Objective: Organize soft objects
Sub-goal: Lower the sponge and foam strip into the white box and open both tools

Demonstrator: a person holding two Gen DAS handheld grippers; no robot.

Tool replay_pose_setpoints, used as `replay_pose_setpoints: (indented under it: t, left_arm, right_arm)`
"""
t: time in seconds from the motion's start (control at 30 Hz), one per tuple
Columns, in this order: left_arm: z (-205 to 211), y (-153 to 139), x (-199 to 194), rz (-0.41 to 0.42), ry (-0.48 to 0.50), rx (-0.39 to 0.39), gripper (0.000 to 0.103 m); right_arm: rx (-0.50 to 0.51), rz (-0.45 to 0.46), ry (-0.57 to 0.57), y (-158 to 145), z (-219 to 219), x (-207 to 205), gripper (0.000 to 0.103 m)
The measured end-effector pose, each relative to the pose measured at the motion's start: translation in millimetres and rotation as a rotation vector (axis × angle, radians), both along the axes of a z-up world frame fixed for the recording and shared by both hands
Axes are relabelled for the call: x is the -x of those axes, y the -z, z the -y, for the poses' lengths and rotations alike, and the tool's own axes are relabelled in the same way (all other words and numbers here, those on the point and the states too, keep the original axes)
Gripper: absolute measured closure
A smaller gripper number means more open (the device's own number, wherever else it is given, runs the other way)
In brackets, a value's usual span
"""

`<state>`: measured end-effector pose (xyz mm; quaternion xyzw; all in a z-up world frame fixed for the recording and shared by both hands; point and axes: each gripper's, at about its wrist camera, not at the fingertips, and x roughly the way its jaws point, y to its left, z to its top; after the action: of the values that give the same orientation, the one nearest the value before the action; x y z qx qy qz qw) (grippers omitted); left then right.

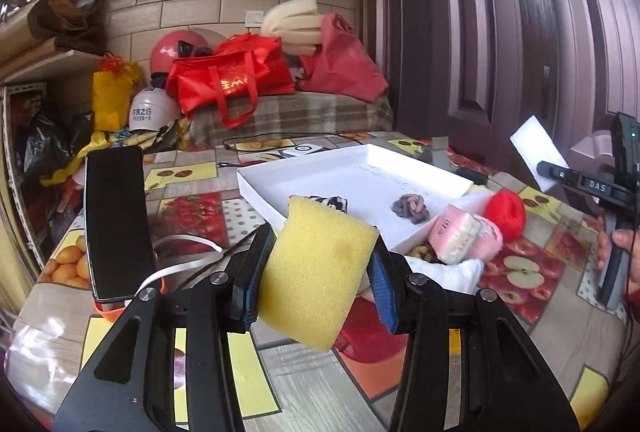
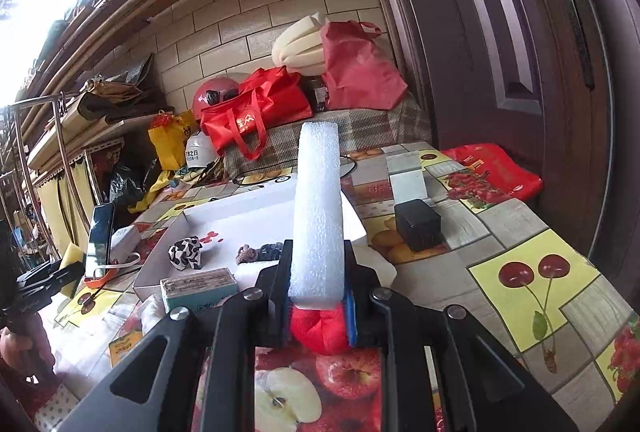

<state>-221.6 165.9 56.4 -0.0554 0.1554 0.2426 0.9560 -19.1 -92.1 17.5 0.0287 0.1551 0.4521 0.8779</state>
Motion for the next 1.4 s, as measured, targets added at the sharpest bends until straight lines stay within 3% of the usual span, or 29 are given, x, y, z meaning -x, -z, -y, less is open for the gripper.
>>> replay_pose_setpoints:
  t: [0.27,0.4,0.63,1.17,1.4]
  left_arm:
    - [-6.0,0.8,-15.2,0.026,-0.163,-0.013,0.058]
    - [-3.3,0.5,-32.7,0.028,-0.161,-0.022,0.058]
    - [-4.3,-1.8,-67.0,0.04,-0.151,-0.043,0.058]
    - [-45.3,-5.2,-120.3,0.073,-0.25,-0.015,0.057]
    - [-53.4,-5.0,-134.0,0.057,-0.245,-0.017,0.057]
  right_arm:
    - [0.011,0.016,-0.004,1.7,-8.9,-1.2,0.084]
    - [0.059,0.074,-0.037,1.9,-27.5,7.6,0.084]
    - [0.096,0.096,-0.08,4.1,-62.5,11.2,0.084]
    - [0.086,0.063,-0.07,1.6,-127.5,-6.8,0.084]
    - [0.113,0.026,-0.06,2.8,-155.4,-18.2,0.084]
